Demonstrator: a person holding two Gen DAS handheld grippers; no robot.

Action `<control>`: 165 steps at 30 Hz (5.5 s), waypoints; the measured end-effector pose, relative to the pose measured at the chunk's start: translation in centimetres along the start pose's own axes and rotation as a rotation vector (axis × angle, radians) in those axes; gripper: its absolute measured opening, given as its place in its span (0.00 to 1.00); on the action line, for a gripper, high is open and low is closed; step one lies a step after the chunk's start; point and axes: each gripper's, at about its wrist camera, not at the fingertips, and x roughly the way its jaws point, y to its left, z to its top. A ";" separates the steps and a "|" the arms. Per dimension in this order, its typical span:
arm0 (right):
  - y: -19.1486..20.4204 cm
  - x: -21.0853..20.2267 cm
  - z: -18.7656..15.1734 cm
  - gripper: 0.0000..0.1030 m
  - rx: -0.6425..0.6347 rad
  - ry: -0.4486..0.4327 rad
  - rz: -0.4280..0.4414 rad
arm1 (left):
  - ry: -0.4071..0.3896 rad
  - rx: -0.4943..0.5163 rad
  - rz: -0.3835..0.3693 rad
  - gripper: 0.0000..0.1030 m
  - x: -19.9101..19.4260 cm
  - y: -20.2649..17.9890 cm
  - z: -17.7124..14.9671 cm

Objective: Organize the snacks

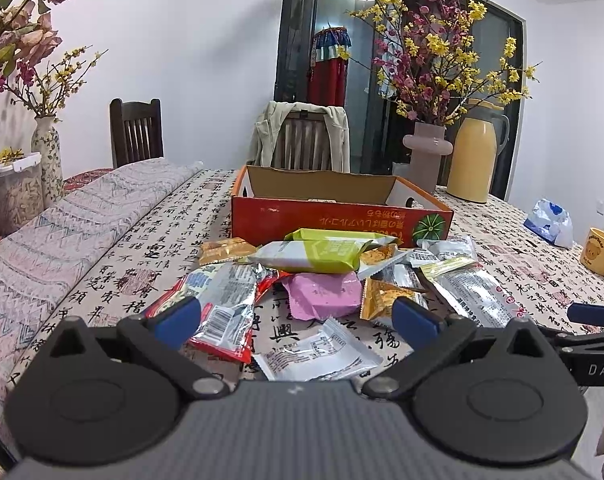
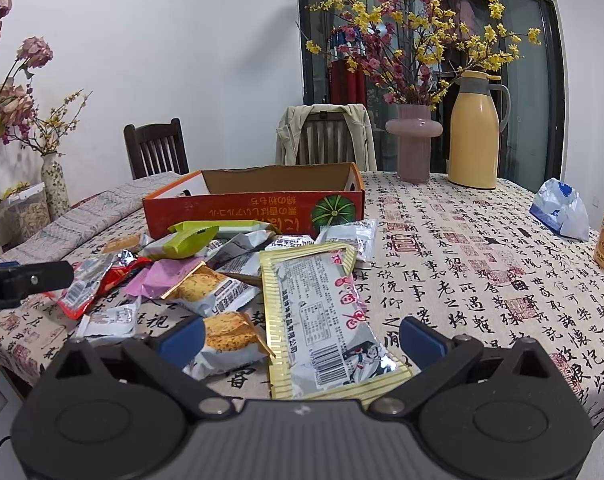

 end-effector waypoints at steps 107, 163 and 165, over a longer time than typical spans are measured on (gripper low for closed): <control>-2.8 6.2 1.3 0.26 0.026 0.052 0.054 | 0.350 -0.001 0.100 0.82 13.4 6.6 2.9; -4.8 4.2 2.7 0.26 0.128 -0.034 0.065 | 0.288 0.046 0.087 0.44 11.4 5.2 1.9; -4.8 4.1 2.8 0.26 0.130 -0.037 0.062 | 0.276 0.038 0.076 0.43 10.9 5.1 2.1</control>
